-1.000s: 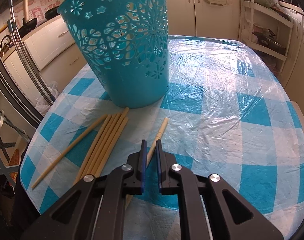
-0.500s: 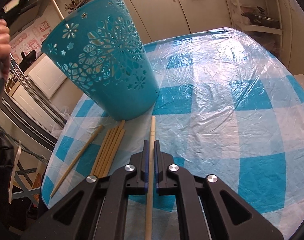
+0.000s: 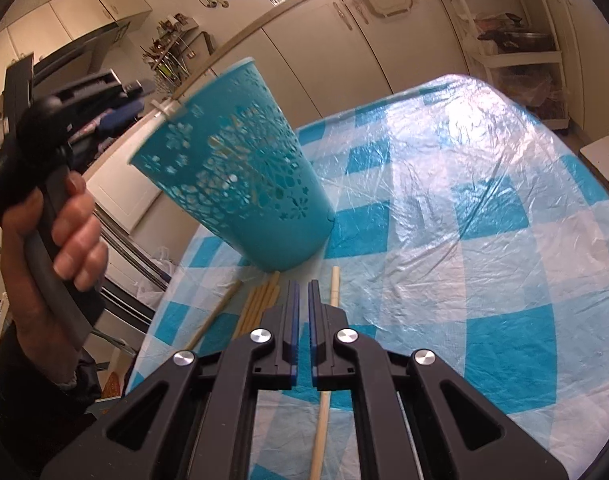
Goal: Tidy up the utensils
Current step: 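Carry the left tool's chopstick into the basket and release while the right tool grasps one, then carry the chopstick in the right tool over the basket and release it, then move both tools back down to the chopstick pile beside the basket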
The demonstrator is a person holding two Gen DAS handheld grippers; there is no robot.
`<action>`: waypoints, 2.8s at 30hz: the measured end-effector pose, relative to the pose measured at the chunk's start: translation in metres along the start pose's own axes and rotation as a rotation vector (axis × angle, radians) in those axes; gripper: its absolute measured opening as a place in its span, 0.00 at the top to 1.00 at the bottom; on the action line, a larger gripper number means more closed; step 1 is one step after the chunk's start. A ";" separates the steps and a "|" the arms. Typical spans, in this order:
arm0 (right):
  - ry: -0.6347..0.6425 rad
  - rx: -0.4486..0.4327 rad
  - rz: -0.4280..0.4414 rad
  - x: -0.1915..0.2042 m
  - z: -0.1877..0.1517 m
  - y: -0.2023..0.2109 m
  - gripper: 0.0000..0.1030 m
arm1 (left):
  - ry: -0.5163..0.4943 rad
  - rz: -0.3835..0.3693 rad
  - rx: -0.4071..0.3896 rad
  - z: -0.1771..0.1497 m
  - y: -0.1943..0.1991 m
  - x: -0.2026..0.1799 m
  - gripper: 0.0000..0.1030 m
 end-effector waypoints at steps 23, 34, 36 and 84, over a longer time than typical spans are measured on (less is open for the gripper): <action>0.180 0.211 -0.303 0.002 -0.008 -0.045 0.94 | 0.048 0.066 0.219 -0.075 0.017 0.081 0.46; 0.173 -0.349 0.133 0.103 0.129 0.050 0.94 | 0.051 0.064 0.304 -0.100 0.018 0.092 0.45; 0.213 -0.422 0.147 0.121 0.154 0.042 0.94 | 0.046 0.058 0.306 -0.102 0.021 0.093 0.44; 0.214 -0.223 -0.172 0.083 0.027 0.019 0.65 | 0.008 0.036 0.310 -0.111 0.053 0.097 0.30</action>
Point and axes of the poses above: each gripper's, at about its wrist camera, not at the fingertips, and y roughly against the way its jaws point, x to its left, z to its top, the point moved 3 cm from there along -y, roughly the way its jaws point, and after that the axes turned 14 degrees about z, right-handed, at the moved point
